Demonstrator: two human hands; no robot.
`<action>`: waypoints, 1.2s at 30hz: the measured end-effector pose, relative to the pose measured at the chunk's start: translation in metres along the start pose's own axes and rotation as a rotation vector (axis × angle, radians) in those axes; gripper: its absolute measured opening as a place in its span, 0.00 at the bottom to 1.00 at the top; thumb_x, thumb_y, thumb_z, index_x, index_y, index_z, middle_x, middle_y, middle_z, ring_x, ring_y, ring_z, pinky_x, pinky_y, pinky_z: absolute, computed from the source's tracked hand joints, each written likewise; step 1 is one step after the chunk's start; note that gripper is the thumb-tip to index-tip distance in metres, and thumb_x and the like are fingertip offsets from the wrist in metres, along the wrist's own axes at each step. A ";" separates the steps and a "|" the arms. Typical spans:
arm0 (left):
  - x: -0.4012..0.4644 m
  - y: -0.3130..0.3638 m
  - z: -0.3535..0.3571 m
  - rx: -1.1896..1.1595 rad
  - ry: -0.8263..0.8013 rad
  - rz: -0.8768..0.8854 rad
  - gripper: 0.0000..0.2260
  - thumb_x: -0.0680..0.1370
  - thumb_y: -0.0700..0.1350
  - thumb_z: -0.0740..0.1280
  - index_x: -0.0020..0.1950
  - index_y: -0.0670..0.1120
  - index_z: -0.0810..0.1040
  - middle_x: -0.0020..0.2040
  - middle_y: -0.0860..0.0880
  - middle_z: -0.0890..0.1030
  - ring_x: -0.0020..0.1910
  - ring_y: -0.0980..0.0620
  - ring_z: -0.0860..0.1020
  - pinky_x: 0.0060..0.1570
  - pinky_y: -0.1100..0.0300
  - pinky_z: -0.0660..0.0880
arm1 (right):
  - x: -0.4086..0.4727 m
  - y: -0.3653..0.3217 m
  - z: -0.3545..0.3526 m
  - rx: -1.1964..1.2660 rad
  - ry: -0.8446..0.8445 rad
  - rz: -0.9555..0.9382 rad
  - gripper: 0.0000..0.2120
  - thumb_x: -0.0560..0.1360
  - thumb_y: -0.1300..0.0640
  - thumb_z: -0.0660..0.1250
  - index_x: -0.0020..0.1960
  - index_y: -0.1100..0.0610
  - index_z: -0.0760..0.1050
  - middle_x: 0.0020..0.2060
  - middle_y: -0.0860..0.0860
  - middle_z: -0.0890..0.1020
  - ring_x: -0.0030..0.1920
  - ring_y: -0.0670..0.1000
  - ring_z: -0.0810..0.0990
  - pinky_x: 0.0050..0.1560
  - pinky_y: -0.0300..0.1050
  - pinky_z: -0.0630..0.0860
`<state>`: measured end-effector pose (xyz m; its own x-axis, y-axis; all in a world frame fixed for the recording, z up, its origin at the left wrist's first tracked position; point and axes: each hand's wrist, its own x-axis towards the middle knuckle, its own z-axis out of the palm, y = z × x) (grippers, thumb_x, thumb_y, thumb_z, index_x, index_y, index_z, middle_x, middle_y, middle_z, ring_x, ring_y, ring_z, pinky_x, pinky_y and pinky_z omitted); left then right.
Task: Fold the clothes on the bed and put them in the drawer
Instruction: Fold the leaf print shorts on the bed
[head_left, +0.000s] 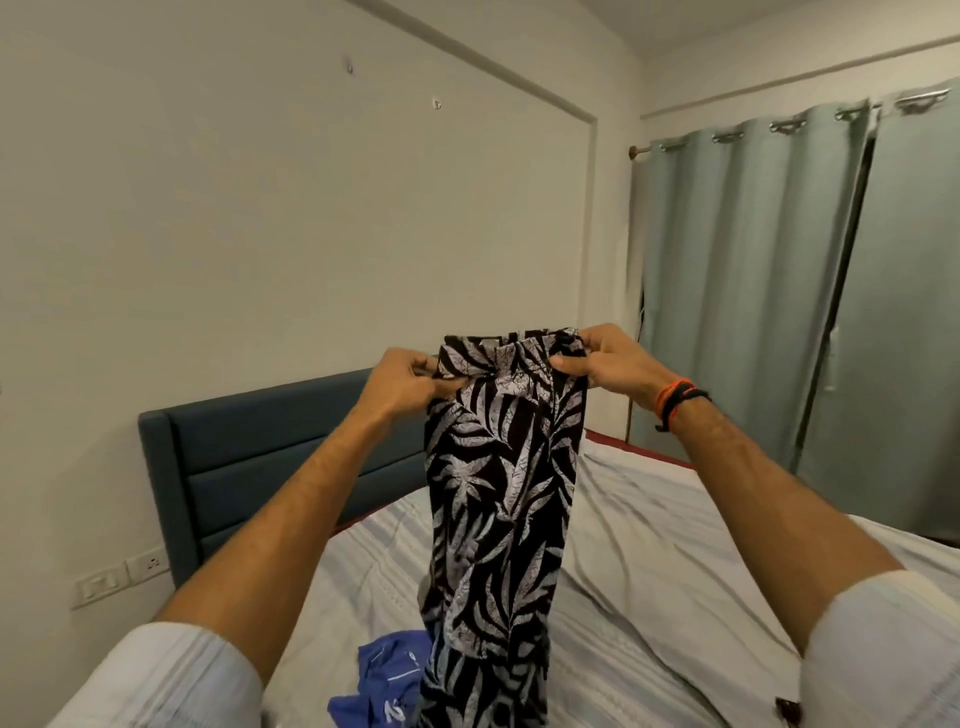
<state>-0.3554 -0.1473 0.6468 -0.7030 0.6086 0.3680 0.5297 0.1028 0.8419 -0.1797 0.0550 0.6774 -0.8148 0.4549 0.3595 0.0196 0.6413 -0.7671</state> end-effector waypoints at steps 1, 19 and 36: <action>0.004 0.007 0.000 0.011 0.025 0.009 0.08 0.70 0.46 0.78 0.39 0.42 0.83 0.39 0.45 0.85 0.40 0.52 0.82 0.46 0.55 0.81 | 0.001 -0.002 -0.003 -0.051 0.020 0.004 0.19 0.77 0.53 0.71 0.49 0.71 0.77 0.44 0.68 0.82 0.40 0.54 0.78 0.48 0.52 0.75; -0.029 0.082 0.016 0.034 0.094 -0.006 0.13 0.78 0.46 0.71 0.58 0.41 0.77 0.49 0.46 0.81 0.30 0.48 0.84 0.26 0.62 0.79 | -0.053 -0.042 -0.030 0.219 0.224 0.137 0.18 0.80 0.53 0.66 0.63 0.67 0.73 0.58 0.60 0.79 0.44 0.56 0.82 0.44 0.52 0.83; -0.084 0.147 0.072 -0.049 0.135 0.022 0.11 0.78 0.48 0.71 0.54 0.42 0.79 0.47 0.45 0.83 0.34 0.47 0.85 0.33 0.55 0.83 | -0.123 -0.031 -0.115 0.200 0.308 -0.003 0.18 0.78 0.51 0.69 0.56 0.66 0.77 0.50 0.58 0.83 0.42 0.56 0.86 0.49 0.57 0.83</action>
<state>-0.1844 -0.1270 0.7112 -0.7508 0.4986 0.4332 0.5240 0.0503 0.8502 -0.0139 0.0499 0.7184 -0.6015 0.6372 0.4819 -0.1211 0.5235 -0.8434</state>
